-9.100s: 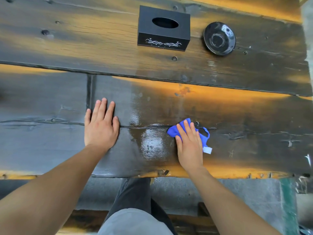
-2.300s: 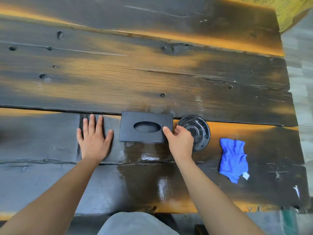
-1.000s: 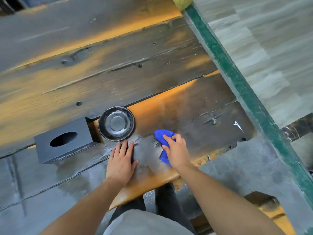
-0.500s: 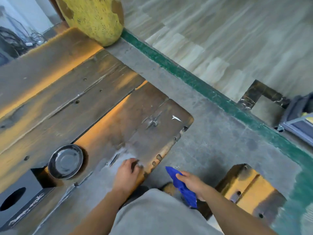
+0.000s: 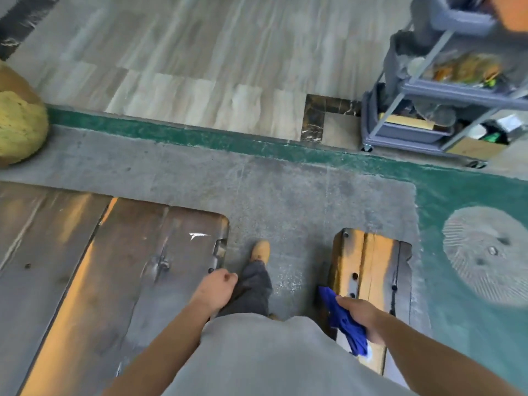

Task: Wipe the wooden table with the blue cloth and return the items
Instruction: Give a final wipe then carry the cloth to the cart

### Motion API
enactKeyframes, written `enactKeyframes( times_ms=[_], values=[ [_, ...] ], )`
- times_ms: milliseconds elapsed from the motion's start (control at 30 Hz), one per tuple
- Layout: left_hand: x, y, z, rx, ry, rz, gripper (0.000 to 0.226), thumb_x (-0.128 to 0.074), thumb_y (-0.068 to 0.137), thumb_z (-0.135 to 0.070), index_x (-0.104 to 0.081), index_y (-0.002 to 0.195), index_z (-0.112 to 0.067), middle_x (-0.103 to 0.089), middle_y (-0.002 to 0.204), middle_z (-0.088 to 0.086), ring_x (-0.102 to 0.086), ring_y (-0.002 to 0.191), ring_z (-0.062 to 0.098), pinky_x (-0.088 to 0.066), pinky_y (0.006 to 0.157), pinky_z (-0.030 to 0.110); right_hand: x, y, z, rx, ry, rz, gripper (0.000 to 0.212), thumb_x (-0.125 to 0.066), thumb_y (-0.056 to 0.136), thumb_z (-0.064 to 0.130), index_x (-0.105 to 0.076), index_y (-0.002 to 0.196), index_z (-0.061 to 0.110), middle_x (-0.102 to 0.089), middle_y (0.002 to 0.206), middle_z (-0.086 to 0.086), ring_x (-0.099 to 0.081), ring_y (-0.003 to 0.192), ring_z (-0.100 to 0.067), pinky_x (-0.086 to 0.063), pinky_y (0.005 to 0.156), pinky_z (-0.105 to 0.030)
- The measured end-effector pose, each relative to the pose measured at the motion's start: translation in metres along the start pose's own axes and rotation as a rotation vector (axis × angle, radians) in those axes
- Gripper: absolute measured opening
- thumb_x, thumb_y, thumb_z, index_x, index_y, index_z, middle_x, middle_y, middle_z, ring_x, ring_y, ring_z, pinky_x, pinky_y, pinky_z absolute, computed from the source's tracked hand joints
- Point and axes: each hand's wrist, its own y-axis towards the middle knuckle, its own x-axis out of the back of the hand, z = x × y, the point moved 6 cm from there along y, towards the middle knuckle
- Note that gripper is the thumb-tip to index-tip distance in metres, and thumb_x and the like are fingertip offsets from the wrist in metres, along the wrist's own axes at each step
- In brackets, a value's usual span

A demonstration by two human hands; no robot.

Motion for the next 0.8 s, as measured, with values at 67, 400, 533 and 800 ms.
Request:
enactKeyframes(
  times_ms=[67, 400, 533, 800],
  values=[
    [0.008, 0.025, -0.029, -0.023, 0.020, 0.027, 0.035, -0.046, 0.101, -0.042, -0.064, 0.095, -0.013, -0.071, 0.111, 0.014, -0.064, 0.109, 0.035, -0.046, 0.089, 0.037, 0.005, 0.007, 0.030, 0.026, 0.016, -0.040, 0.038, -0.051, 0.104, 0.035, -0.064, 0.114, 0.001, -0.073, 0.087, -0.021, -0.070, 0.067, -0.028, -0.055, 0.057, -0.030],
    [0.081, 0.160, -0.148, -0.048, 0.273, 0.092, 0.036, -0.044, 0.101, -0.043, -0.053, 0.078, -0.017, -0.071, 0.109, 0.019, -0.064, 0.108, 0.037, -0.047, 0.088, 0.040, 0.035, 0.011, 0.247, 0.314, -0.155, -0.202, 0.039, -0.047, 0.103, 0.045, -0.070, 0.109, 0.014, -0.073, 0.107, -0.014, -0.066, 0.089, -0.022, -0.050, 0.086, -0.033],
    [0.099, 0.215, -0.196, -0.038, 0.383, 0.187, 0.038, -0.043, 0.104, -0.039, -0.060, 0.083, -0.012, -0.070, 0.106, 0.020, -0.065, 0.104, 0.036, -0.047, 0.087, 0.038, 0.078, 0.018, 0.288, 0.325, -0.174, -0.286, 0.040, -0.042, 0.102, 0.051, -0.066, 0.116, 0.022, -0.070, 0.107, -0.004, -0.062, 0.099, -0.023, -0.045, 0.092, -0.034],
    [0.068, 0.277, -0.371, -0.218, 0.543, 0.254, 0.044, -0.048, 0.103, -0.038, -0.045, 0.063, -0.018, -0.051, 0.065, 0.003, -0.053, 0.069, 0.026, -0.033, 0.064, 0.035, 0.194, 0.043, 0.255, 0.181, 0.069, -0.459, 0.031, -0.045, 0.103, 0.042, -0.065, 0.089, 0.022, -0.069, 0.088, -0.005, -0.065, 0.093, -0.029, -0.043, 0.080, -0.032]
  ],
)
